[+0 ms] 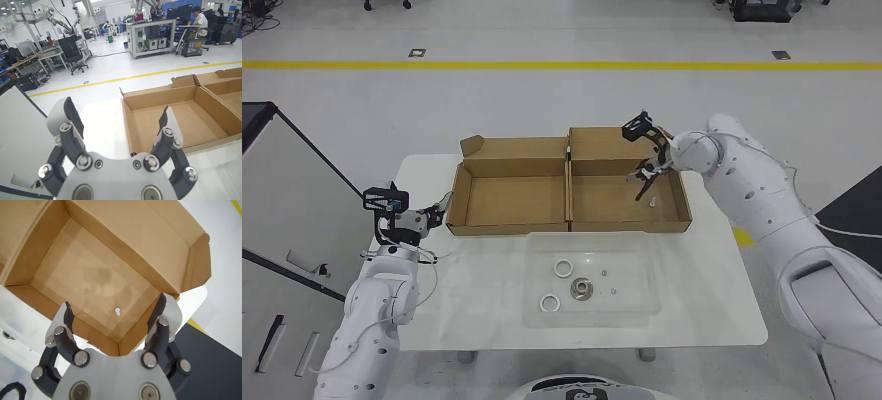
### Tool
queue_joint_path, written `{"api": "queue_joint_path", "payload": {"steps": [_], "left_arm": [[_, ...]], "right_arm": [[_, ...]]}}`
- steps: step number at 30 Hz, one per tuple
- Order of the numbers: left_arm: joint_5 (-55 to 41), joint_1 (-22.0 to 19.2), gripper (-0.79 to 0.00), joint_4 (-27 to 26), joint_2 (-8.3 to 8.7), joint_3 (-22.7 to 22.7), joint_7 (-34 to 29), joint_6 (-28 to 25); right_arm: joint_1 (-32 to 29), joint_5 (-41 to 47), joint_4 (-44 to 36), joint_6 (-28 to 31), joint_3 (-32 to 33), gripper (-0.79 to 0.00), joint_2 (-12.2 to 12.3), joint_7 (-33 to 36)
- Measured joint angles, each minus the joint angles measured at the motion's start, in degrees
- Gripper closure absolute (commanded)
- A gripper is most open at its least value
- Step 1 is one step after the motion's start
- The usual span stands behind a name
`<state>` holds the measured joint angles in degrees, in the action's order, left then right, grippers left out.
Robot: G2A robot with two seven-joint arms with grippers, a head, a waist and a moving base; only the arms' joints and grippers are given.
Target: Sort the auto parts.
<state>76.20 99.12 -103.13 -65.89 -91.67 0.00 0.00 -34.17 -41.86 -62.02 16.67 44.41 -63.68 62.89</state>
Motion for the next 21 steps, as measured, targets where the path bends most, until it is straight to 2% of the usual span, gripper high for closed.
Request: {"api": "queue_joint_path", "payload": {"steps": [6,11,16,21], "left_arm": [[0.00,0.00,-0.785,0.00,0.00,0.00,0.00,0.00],[0.00,0.00,-0.785,0.00,0.00,0.00,0.00,0.00],[0.00,0.00,-0.785,0.00,0.00,0.00,0.00,0.00],[0.00,0.00,-0.785,0.00,0.00,0.00,0.00,0.00]], "right_arm": [[-6.81,0.87,-17.30,0.43,8.38,-0.785,3.78,5.81],[-12.52,2.75,-29.20,2.02,13.46,-0.785,5.87,11.10],[-16.44,5.45,-37.86,4.40,15.67,-0.785,7.05,15.52],[-18.38,8.16,-44.21,5.83,14.85,-0.785,7.48,18.68]]}}
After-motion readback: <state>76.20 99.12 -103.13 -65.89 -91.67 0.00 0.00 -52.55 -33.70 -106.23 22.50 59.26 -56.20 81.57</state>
